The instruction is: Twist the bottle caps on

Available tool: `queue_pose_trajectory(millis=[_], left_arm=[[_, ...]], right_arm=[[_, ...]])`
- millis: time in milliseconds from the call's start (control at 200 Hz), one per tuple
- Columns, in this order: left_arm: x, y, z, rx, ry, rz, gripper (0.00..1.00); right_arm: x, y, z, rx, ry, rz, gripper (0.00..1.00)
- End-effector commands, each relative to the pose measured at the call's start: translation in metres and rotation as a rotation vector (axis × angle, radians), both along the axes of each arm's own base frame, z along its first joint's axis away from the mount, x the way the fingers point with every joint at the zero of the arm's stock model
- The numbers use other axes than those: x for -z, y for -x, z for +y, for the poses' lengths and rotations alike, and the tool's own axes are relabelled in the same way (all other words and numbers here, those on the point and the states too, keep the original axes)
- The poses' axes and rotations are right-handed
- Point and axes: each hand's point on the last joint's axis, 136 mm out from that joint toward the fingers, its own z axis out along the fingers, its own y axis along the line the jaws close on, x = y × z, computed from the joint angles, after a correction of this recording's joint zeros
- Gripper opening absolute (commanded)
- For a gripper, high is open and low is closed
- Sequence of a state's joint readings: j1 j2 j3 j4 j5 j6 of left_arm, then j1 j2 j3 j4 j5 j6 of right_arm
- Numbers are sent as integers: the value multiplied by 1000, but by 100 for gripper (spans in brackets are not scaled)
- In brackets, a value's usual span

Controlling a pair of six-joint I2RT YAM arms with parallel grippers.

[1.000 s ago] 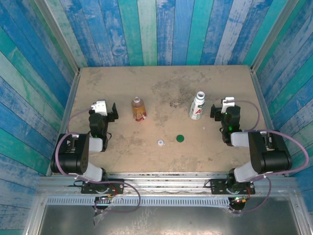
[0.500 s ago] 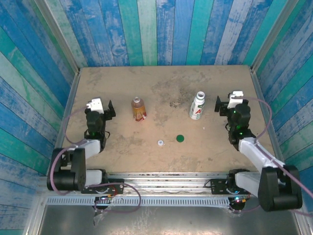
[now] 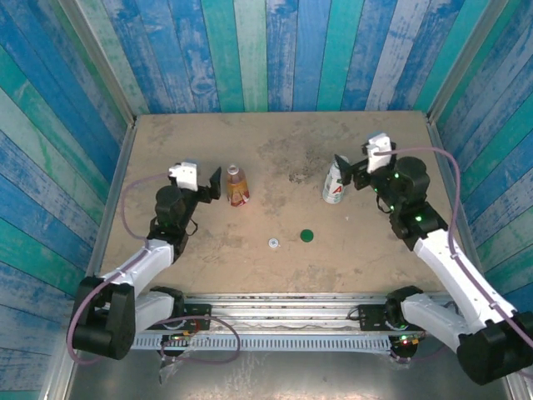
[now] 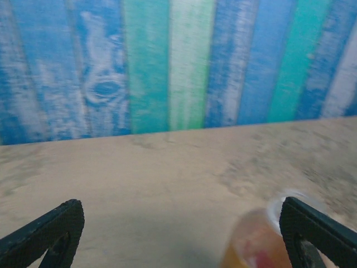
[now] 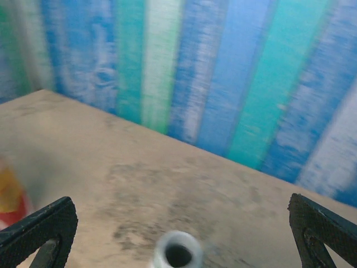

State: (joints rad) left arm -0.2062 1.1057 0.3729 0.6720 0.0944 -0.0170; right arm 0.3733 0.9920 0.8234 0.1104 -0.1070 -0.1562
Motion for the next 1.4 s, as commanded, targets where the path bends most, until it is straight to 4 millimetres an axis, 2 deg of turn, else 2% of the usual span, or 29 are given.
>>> queue_pose_trajectory(millis=[0, 130, 185, 215, 291, 536, 932, 1017, 1067, 1157, 1272, 1343, 1393], left_arm=[[8, 6, -28, 162, -31, 10, 94], [15, 6, -51, 295, -15, 37, 93], [13, 4, -58, 331, -6, 29, 94], [24, 1, -61, 348, -5, 58, 94], [28, -3, -68, 376, 0, 69, 94], [47, -20, -85, 419, -4, 130, 94], [79, -35, -85, 354, -6, 196, 94], [83, -36, -85, 352, -9, 201, 100], [85, -35, -86, 360, -10, 206, 95], [85, -35, -88, 374, -11, 211, 79], [85, -34, -90, 381, -13, 213, 76], [85, -33, -91, 389, -15, 216, 67], [85, -32, -92, 398, -16, 219, 65]], right_arm=[[8, 8, 43, -152, 82, 39, 100], [16, 7, 78, -240, 103, 56, 100], [19, 5, 89, -272, 71, 73, 100], [18, 5, 93, -291, 46, 77, 100], [17, 4, 102, -321, 2, 83, 100], [28, -1, 109, -324, 0, 113, 100], [37, -3, 110, -324, 10, 133, 100], [39, -4, 111, -323, 12, 139, 100], [42, -4, 112, -326, 13, 146, 100], [44, -5, 112, -327, 15, 150, 100], [46, -7, 113, -327, 16, 157, 100], [49, -8, 113, -324, 17, 164, 100], [51, -9, 114, -324, 16, 169, 100]])
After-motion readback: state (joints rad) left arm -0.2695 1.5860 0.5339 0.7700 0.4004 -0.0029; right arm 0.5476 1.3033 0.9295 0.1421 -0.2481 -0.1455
